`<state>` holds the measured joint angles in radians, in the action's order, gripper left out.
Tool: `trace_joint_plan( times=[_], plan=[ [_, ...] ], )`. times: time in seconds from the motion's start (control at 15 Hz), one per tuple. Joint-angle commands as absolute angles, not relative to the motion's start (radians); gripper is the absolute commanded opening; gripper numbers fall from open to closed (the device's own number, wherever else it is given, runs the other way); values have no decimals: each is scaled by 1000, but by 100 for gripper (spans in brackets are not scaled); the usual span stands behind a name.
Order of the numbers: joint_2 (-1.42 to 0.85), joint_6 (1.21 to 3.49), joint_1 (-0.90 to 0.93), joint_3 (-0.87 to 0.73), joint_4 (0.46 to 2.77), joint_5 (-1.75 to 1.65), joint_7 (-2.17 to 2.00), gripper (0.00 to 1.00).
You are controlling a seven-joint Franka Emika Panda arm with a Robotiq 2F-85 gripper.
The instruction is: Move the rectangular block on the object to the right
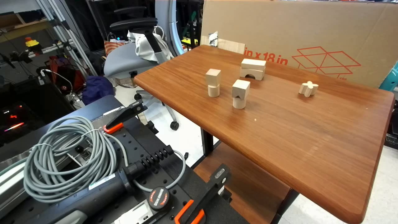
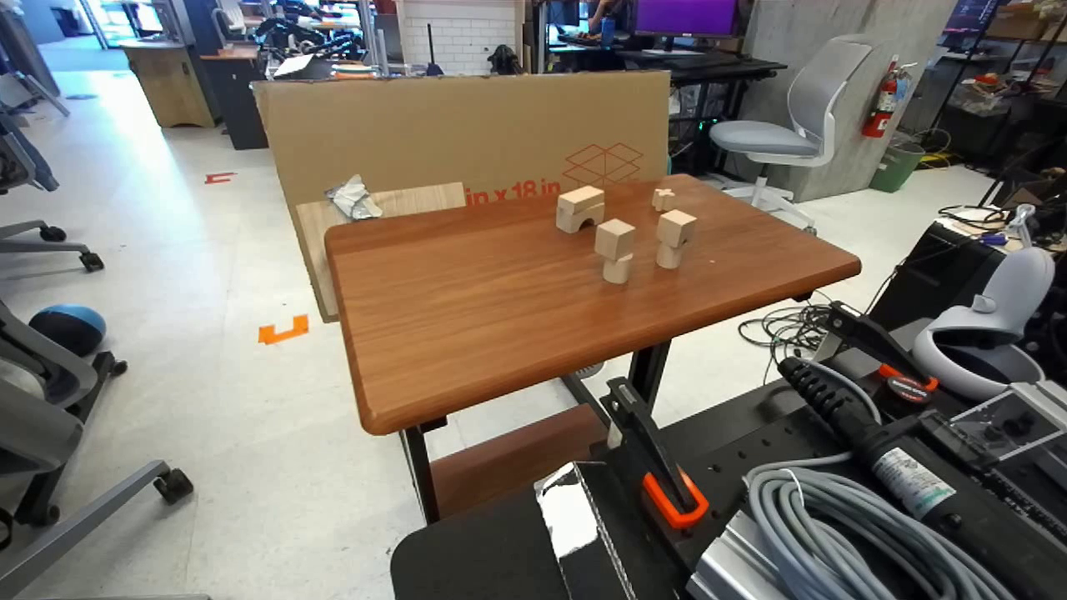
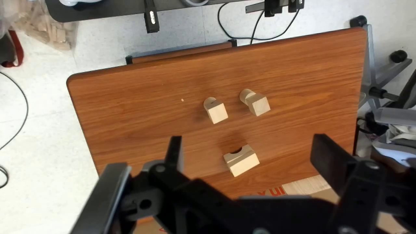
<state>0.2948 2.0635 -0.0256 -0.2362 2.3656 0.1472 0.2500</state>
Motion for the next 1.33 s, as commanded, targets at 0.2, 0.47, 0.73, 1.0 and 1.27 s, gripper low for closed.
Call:
trace_joint_plan(
  times=[0.2, 0.47, 0.73, 1.0, 1.27],
  plan=[
    [159, 2089, -31, -197, 2301, 190, 264, 100],
    [25, 2176, -22, -155, 2238, 225, 290, 100],
    [-121, 2244, -24, -94, 2164, 193, 306, 100],
    [-247, 2342, -33, -49, 2109, 172, 289, 100],
    [-348, 2395, -34, -23, 2055, 137, 282, 100]
  ],
)
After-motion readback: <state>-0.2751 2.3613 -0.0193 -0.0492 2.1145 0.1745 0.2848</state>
